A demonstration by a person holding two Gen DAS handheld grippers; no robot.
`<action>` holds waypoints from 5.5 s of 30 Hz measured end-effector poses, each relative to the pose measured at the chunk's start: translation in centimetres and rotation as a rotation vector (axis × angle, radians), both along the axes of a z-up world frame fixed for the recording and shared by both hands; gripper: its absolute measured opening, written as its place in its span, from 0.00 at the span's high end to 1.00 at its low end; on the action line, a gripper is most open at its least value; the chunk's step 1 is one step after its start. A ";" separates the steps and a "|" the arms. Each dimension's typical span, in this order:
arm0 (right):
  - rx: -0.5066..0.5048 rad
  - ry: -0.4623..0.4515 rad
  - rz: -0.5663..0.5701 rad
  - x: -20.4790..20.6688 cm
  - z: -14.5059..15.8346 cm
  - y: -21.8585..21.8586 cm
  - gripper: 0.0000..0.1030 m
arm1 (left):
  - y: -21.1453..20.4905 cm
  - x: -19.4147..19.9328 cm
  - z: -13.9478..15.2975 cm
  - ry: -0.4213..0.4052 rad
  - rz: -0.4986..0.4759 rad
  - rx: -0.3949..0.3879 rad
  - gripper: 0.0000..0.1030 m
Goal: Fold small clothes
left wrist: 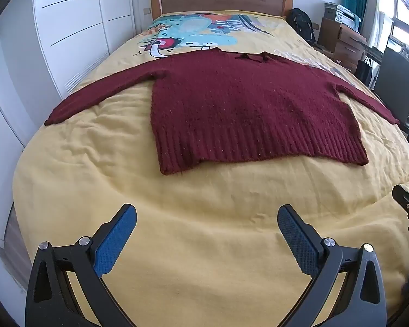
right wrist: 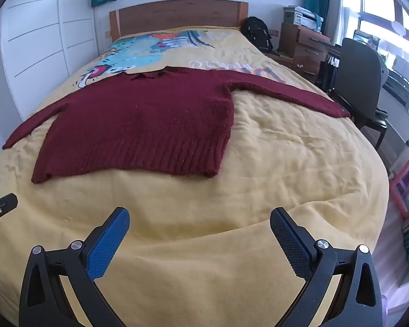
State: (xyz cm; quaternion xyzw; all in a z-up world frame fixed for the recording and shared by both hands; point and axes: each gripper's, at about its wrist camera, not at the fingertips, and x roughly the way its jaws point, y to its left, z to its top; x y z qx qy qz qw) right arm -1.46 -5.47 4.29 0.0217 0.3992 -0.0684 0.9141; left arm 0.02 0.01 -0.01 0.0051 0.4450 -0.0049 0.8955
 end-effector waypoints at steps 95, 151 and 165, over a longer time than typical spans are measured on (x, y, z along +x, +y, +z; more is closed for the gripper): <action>0.010 0.038 -0.007 0.3 -0.6 -0.4 0.00 | 0.1 0.5 -1.5 0.061 -0.010 -0.033 0.01; 0.035 0.153 -0.098 6.1 -0.3 -3.1 0.00 | 3.4 6.8 -1.6 0.214 -0.029 -0.113 0.01; -0.008 0.143 -0.121 11.4 0.8 -2.7 0.00 | 19.1 15.9 1.6 0.086 0.333 -0.162 0.01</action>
